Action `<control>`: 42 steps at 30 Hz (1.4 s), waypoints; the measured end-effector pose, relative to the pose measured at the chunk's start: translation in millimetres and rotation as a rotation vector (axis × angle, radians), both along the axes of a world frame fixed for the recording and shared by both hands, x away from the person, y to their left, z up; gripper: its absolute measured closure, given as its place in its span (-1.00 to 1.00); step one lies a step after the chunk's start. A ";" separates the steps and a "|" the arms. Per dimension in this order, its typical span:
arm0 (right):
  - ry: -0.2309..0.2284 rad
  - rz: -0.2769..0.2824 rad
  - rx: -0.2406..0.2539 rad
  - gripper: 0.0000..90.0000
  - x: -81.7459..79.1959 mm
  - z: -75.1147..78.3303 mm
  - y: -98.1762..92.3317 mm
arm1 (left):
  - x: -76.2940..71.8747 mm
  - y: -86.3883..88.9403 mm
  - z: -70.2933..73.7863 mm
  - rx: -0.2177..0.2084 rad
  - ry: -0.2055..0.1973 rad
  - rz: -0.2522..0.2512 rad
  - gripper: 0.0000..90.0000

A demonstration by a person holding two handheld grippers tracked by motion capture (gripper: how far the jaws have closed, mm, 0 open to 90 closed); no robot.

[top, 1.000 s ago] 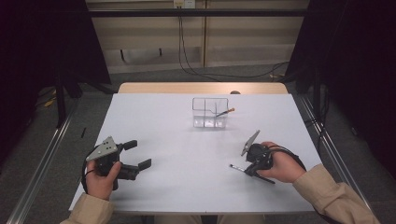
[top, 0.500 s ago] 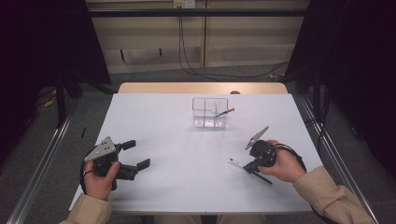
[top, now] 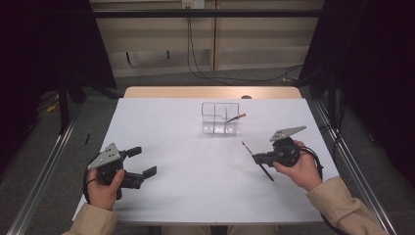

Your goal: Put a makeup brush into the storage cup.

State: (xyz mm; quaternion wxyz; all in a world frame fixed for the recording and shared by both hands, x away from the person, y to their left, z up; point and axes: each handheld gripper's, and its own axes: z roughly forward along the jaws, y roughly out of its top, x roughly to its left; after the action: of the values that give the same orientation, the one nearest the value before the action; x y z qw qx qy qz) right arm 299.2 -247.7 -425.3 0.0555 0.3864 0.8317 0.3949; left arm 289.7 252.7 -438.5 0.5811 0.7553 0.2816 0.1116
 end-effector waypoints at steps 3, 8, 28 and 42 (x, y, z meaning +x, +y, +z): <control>-0.051 -0.037 0.055 0.87 -0.3 3.5 -3.1 | -0.1 0.0 0.4 0.002 -0.005 0.003 -0.95; -0.121 -0.094 0.146 0.87 0.2 7.5 -8.2 | -0.1 0.3 0.4 0.005 -0.007 0.005 -0.95; -0.271 -0.185 0.308 0.87 8.3 19.4 -0.8 | -0.6 0.7 0.9 -0.006 -0.006 0.007 -0.95; -0.325 -0.223 0.328 0.87 20.1 24.8 6.2 | -0.2 1.2 0.3 -0.005 -0.005 0.004 -0.95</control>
State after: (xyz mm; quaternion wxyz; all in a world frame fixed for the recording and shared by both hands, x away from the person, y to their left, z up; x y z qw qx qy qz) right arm 319.3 -241.5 -400.4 0.1682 0.4109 0.6889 0.5729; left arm 289.5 254.0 -438.2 0.5837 0.7529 0.2820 0.1141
